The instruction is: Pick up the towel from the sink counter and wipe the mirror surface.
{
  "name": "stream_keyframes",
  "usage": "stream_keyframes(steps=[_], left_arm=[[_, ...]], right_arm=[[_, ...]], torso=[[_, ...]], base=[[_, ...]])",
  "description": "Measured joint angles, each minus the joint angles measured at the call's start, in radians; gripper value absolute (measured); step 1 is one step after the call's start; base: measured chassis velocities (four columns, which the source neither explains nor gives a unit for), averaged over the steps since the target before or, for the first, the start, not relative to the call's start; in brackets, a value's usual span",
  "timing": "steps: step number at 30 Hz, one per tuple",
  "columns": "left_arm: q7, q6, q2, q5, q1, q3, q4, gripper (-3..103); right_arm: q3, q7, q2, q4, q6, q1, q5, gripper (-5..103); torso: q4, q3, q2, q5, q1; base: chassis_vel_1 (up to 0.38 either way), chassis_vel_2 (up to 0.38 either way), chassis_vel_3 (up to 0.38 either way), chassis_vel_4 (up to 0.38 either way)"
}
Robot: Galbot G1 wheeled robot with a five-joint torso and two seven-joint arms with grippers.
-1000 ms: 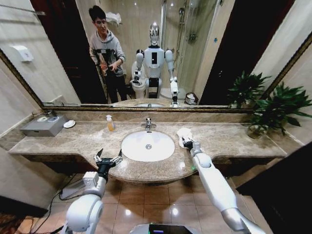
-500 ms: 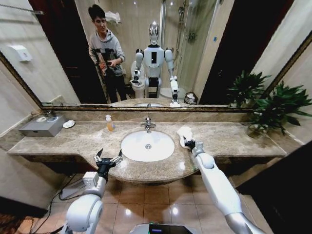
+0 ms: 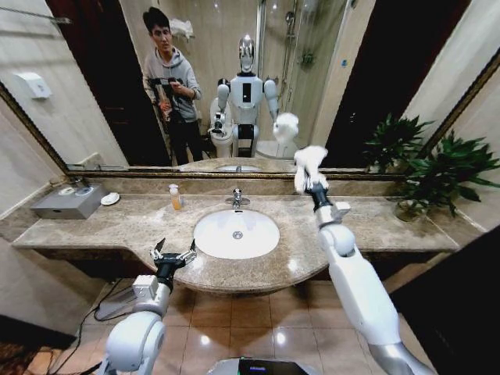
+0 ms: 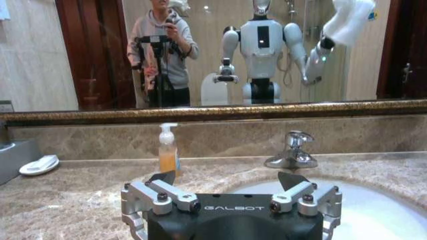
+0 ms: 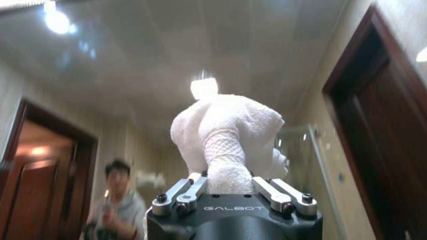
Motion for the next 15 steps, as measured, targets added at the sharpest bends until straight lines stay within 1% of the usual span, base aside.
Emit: stream_keyframes(steps=[4, 9, 15], left_arm=[[0.0, 0.0, 0.0, 0.0, 0.0, 0.0, 0.0, 100], [0.0, 0.0, 0.0, 0.0, 0.0, 0.0, 0.0, 100], [0.0, 0.0, 0.0, 0.0, 0.0, 0.0, 0.0, 100]], right_arm=[[0.002, 0.016, 0.0, -0.035, 0.015, 0.08, -0.015, 19], [0.0, 0.02, 0.006, -0.05, 0.012, 0.121, -0.039, 19], [-0.026, 0.0, 0.007, -0.055, 0.011, 0.134, -0.053, 19]], torso=[[-0.0001, 0.0, 0.0, 0.0001, 0.0], [-0.0001, 0.0, 0.0, -0.0001, 0.0], [-0.0001, 0.0, 0.0, -0.0001, 0.0]], base=[[0.0, 0.0, 0.0, 0.0], [0.0, 0.0, 0.0, 0.0], [0.0, 0.0, 0.0, 0.0]])
